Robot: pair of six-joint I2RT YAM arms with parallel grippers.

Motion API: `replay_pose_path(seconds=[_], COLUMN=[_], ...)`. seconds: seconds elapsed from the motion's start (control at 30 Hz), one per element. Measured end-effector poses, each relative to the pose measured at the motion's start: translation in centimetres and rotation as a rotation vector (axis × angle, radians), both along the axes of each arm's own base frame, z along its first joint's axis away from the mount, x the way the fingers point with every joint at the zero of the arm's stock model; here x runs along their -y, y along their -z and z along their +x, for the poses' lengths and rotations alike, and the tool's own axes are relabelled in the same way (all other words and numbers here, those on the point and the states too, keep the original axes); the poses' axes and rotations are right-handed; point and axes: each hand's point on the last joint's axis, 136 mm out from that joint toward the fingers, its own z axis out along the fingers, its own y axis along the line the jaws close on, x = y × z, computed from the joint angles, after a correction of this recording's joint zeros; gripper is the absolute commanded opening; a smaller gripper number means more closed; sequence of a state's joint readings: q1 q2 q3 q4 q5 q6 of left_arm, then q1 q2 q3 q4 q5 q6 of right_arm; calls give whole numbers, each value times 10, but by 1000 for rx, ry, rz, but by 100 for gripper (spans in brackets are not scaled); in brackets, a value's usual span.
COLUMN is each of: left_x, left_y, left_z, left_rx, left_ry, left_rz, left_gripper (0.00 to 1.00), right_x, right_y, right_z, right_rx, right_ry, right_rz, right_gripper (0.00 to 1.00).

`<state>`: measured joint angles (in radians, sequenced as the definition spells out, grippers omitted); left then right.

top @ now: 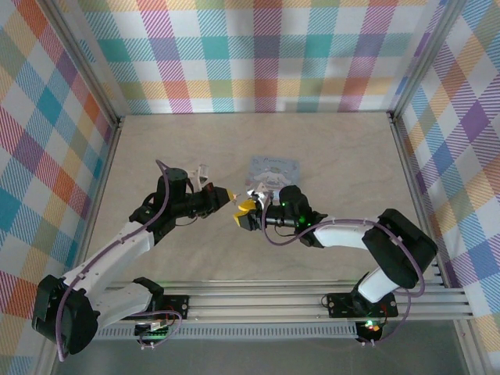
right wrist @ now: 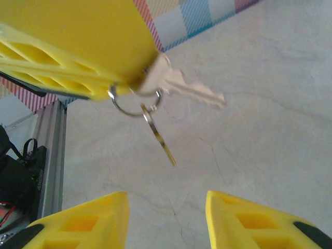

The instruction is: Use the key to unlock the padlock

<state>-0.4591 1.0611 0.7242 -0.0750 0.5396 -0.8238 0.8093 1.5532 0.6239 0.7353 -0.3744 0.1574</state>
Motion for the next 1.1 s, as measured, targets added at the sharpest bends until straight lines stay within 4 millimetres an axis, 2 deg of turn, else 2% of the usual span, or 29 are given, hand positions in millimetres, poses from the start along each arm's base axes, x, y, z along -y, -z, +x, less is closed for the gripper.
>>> replay_pose_path(seconds=[0.4, 0.97, 1.1], left_x=[3, 3, 3], left_y=[-2, -6, -3], left_z=[-9, -15, -17], left_rx=[-21, -23, -39], left_ry=[37, 56, 59], left_rz=[-19, -29, -23], left_gripper=[0, 0, 0], right_x=[-9, -13, -15], right_y=[-5, -14, -16], right_z=[9, 8, 3], right_rx=[120, 208, 216], right_ry=[3, -25, -52], right_rz=[-5, 0, 7], right_gripper=[30, 34, 25])
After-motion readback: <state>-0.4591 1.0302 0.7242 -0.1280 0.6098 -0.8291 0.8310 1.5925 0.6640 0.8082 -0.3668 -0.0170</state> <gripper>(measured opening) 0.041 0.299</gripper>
